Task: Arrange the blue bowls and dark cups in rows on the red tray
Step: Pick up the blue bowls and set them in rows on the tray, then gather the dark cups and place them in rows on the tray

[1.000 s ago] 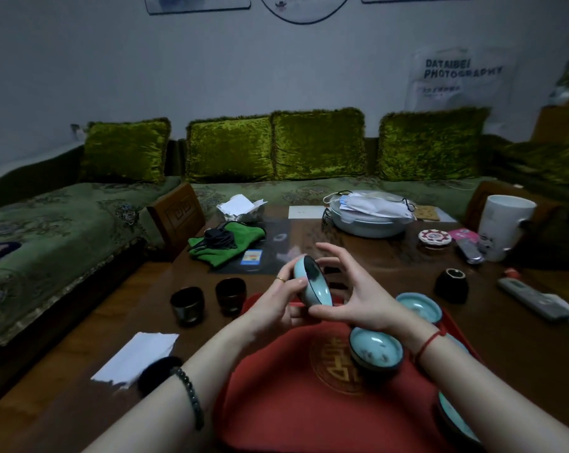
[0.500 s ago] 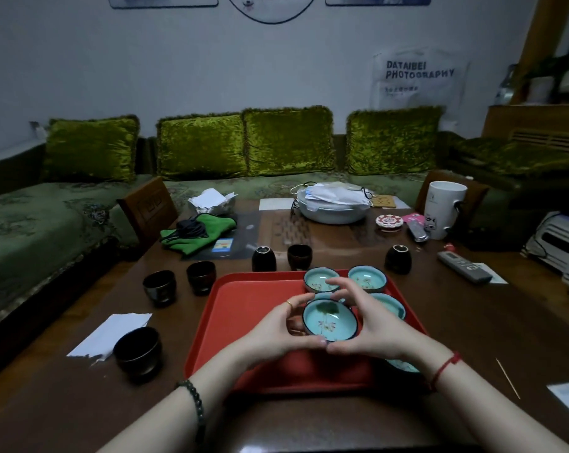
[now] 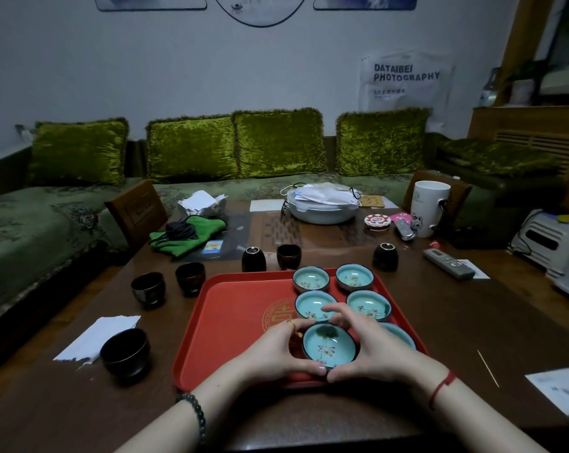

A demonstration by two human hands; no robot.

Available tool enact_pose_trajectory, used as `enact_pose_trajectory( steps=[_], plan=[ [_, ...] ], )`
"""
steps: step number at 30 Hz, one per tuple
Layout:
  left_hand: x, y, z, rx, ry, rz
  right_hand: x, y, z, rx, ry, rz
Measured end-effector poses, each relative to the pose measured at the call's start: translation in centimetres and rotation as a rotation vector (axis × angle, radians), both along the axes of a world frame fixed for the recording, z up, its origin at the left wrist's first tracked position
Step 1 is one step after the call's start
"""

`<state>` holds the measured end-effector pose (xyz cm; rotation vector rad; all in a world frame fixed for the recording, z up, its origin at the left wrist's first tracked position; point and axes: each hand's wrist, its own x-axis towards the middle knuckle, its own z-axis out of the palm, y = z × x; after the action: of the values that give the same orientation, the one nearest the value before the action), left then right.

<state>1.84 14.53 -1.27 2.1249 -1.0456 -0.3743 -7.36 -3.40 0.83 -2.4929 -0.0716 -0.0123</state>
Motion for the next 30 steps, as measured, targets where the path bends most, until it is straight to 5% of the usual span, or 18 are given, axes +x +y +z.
enact_pose_trajectory(
  steps=[19,30],
  plan=[
    [0.3,0.3,-0.3,0.03,-0.007,-0.001,0.6,-0.5,-0.2,0.009,-0.028,0.018],
    [5.5,1.0,2.9,-0.083,-0.043,0.239,5.5,-2.0,2.9,0.069,-0.137,-0.015]
  ],
)
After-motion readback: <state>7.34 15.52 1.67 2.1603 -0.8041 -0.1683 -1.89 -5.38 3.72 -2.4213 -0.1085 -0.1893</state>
